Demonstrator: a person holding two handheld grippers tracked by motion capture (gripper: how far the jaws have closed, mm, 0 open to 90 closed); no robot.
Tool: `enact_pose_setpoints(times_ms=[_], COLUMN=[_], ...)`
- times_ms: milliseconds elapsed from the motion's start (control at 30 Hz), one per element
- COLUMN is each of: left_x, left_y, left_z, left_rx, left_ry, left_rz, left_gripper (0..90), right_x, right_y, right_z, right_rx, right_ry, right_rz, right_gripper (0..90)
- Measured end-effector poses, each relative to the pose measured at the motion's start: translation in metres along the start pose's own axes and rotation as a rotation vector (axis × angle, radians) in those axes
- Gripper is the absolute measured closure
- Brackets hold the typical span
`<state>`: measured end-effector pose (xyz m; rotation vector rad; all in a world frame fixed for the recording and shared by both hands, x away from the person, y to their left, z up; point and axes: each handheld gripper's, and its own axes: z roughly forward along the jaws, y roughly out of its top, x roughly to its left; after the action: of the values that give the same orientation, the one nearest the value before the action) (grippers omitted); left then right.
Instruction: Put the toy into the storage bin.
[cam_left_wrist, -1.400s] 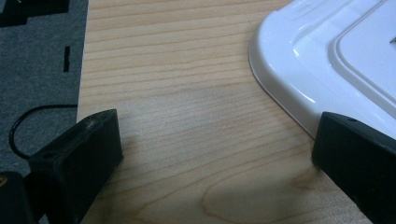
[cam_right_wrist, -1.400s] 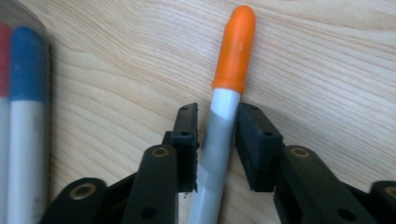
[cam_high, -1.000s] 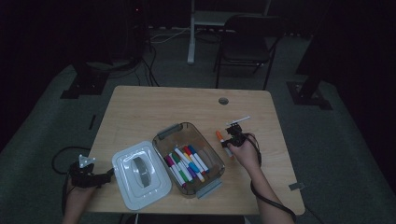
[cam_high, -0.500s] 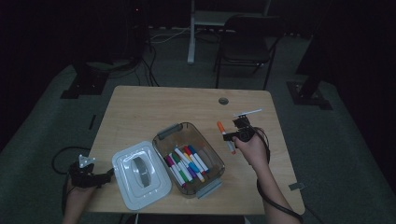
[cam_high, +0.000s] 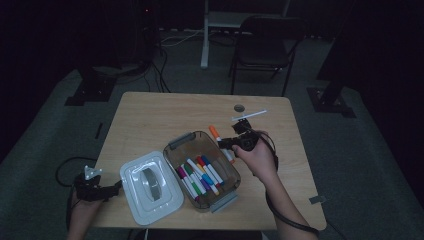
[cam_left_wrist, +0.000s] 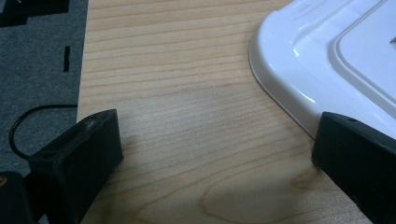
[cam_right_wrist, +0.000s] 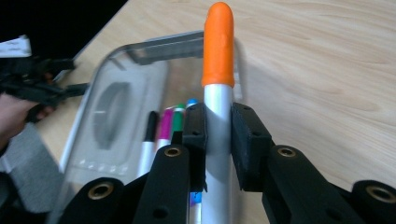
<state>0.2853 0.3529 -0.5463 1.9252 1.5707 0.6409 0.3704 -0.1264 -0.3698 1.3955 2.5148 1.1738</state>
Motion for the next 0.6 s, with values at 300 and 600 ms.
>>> enact_pose_setpoints(times_ms=[300, 600], left_x=[0.0, 0.0], left_y=[0.0, 0.0], left_z=[0.0, 0.0], left_rx=[0.002, 0.002], left_ry=[-0.001, -0.001], left_rz=[0.0, 0.0], left_gripper=[2.2, 2.1], right_x=[0.039, 0.067], right_y=[0.004, 0.004], right_z=[0.012, 0.034], right_rx=[0.032, 0.1], right_ry=[0.062, 0.095], right_rz=[-0.077, -0.126], right_gripper=[77.0, 77.0])
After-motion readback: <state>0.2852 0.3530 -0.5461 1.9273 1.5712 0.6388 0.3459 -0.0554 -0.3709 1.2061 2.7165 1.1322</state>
